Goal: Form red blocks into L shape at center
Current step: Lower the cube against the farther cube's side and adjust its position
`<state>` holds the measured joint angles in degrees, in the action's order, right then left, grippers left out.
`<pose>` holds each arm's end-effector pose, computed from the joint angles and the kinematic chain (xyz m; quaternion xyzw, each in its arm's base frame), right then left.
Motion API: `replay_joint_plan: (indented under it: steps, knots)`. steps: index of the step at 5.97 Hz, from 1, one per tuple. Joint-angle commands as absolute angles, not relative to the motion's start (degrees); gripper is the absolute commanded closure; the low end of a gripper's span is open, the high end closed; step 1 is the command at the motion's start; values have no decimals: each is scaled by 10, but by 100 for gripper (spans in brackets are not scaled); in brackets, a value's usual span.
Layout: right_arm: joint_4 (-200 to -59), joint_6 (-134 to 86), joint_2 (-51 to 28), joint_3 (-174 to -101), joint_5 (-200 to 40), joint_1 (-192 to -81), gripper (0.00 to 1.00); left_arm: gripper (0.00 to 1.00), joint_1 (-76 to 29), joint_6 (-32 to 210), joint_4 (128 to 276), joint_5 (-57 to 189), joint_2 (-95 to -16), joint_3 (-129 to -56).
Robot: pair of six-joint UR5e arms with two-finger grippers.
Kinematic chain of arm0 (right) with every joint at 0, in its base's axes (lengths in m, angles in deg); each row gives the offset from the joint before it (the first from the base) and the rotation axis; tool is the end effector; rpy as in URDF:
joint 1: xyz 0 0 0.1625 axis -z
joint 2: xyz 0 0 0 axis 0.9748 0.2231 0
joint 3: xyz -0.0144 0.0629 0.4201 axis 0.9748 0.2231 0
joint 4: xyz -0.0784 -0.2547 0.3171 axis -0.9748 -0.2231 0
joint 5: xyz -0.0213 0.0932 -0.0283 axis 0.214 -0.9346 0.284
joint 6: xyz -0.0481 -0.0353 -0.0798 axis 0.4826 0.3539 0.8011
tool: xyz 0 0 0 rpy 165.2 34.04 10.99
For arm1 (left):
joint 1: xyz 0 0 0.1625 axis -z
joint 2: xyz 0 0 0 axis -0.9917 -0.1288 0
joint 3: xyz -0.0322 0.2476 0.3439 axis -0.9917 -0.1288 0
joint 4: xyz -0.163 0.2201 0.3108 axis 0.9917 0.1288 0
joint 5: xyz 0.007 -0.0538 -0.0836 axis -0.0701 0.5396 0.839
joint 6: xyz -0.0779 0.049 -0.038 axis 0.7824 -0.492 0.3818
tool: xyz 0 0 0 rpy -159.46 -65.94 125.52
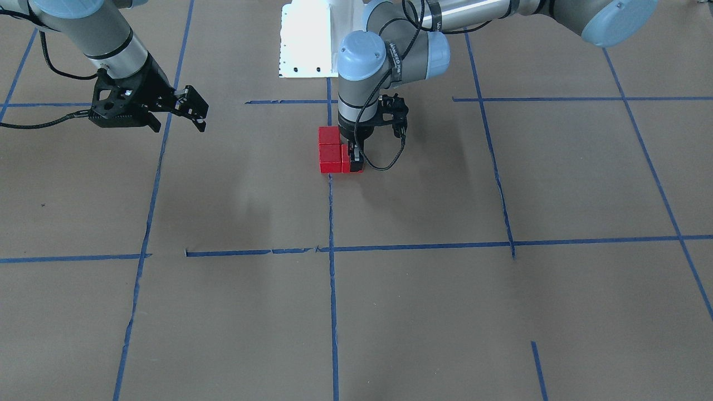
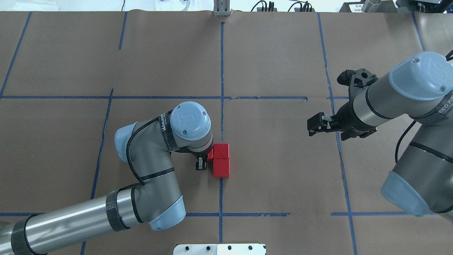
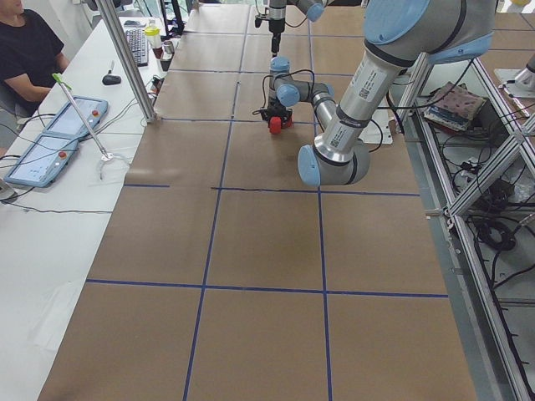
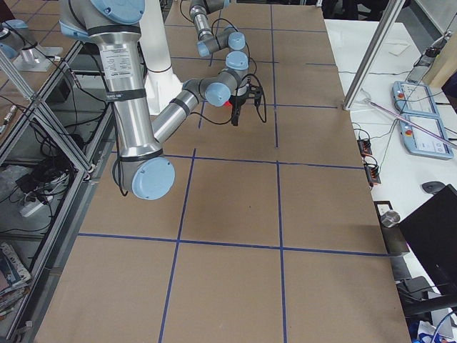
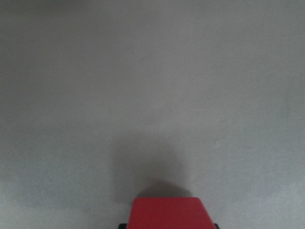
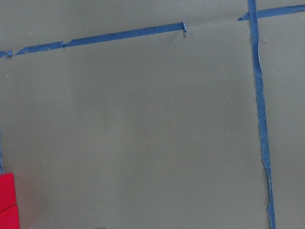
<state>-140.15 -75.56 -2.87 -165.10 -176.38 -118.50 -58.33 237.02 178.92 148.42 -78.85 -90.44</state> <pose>-0.3265 -0.3995 0.3091 -0.0102 -0.4350 0.0550 0.8987 0.6121 -0.3961 0.2104 -0.2588 0.3021 -0.6565 0.6409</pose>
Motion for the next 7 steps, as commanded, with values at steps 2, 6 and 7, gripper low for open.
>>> replay_joint_plan:
  steps: [2,6,7]
  knots:
    - [-1402,-756,-30,-1651,-1765,-1185,0,0,-584,2369,1790,1485,-788,-903]
    - [-1402,-755,-28,-1662,-1772,-1188,0,0,-565,2317,1773,1527,-777,-967]
    - [-1402,-753,-19,-1663,-1773,-1198,0,0,-555,2273,1723,1531,-776,-1011]
